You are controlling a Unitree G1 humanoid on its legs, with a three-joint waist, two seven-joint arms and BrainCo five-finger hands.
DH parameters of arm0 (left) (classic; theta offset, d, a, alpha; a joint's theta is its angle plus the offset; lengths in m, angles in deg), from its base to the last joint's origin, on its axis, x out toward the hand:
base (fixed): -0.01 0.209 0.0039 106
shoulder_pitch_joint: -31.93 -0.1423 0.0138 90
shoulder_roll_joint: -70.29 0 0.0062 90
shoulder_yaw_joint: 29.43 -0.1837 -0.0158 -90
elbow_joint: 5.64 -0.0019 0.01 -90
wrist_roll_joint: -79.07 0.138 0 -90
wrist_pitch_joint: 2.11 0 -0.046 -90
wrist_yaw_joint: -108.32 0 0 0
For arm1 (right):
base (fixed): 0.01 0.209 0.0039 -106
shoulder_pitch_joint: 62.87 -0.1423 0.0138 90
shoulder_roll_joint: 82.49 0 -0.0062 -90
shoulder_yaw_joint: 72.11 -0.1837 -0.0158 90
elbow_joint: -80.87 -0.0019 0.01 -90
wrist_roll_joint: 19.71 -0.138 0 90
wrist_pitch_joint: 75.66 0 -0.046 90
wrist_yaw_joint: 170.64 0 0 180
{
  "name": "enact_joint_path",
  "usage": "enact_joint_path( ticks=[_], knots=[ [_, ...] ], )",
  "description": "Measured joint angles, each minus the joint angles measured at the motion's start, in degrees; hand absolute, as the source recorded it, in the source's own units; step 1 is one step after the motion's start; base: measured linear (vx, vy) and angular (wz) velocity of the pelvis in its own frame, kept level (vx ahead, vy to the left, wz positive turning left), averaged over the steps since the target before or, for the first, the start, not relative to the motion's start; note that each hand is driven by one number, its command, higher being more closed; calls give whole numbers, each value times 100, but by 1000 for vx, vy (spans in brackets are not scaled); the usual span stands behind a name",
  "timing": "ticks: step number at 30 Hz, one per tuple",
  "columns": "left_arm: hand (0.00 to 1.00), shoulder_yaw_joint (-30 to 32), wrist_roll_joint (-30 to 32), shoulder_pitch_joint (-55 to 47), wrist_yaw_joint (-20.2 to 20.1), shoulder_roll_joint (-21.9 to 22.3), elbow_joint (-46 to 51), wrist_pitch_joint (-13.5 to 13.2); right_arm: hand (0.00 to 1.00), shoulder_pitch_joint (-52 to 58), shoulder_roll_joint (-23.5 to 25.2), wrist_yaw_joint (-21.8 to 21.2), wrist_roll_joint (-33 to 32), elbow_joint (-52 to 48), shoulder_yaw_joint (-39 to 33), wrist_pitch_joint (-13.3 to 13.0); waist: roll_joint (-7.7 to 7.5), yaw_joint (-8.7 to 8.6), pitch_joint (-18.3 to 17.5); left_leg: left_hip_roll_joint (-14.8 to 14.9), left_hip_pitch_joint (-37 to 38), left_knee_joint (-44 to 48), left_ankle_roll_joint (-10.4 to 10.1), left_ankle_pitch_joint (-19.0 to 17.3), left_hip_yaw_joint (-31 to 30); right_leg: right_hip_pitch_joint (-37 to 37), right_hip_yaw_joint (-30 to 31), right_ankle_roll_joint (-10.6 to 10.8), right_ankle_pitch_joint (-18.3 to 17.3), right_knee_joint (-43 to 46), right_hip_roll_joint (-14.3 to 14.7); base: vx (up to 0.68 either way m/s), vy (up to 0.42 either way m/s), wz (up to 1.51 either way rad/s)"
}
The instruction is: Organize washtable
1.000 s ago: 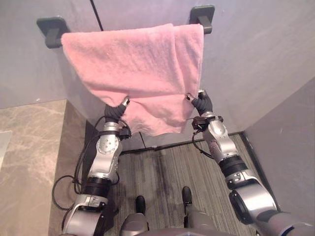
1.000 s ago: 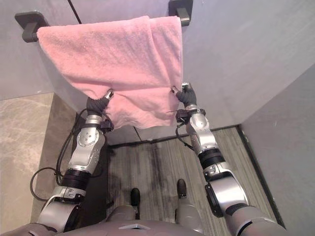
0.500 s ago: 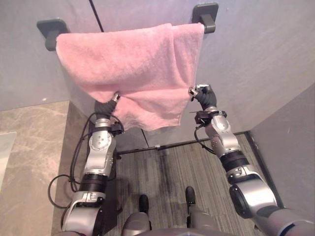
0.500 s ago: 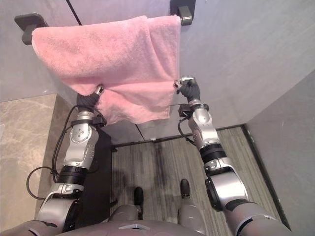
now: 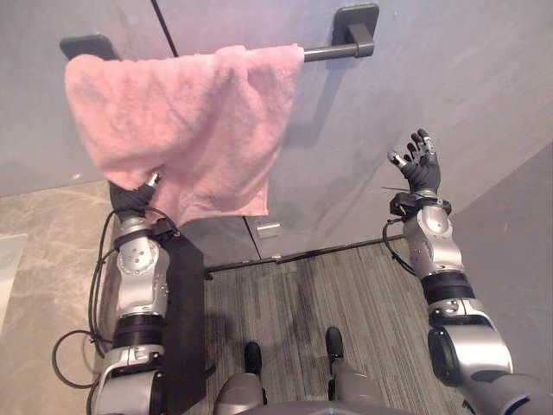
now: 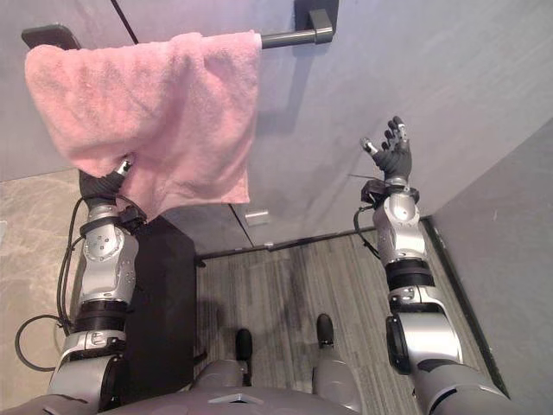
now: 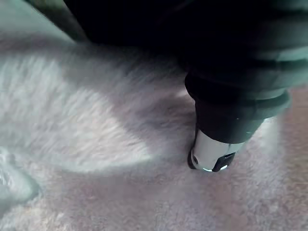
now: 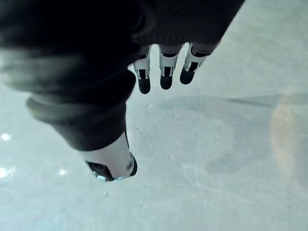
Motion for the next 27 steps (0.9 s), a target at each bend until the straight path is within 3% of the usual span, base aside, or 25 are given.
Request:
enact_joint_path(
  ticks=[15,20,23,27],
  knots=[
    [0,-280,11,-741,-359,133,403,1,0,569,35,-70,125,-674,0,-6,20,-13,-12,1,4,8,2,-2,-6,2,6,0,0,0,-27,0,0,0],
    [0,-266,11,-1036,-383,175,762,1,0,1076,90,-192,288,-1428,41,-12,43,-6,-23,1,5,7,2,-3,-9,5,1,-4,-4,-1,-28,0,0,0],
    [0,-160,16,-1337,-398,317,1288,-1,0,1512,166,-269,291,-1996,20,-23,62,-8,-37,1,3,-6,2,-3,-13,12,-32,-15,-17,0,-22,3,-1,3],
    [0,-46,136,-2223,-451,860,2493,-38,0,2394,479,-575,274,-2768,118,-174,231,-1,-220,-2,13,-8,16,-25,-27,44,-72,-13,-61,0,-16,22,5,5]
  ],
)
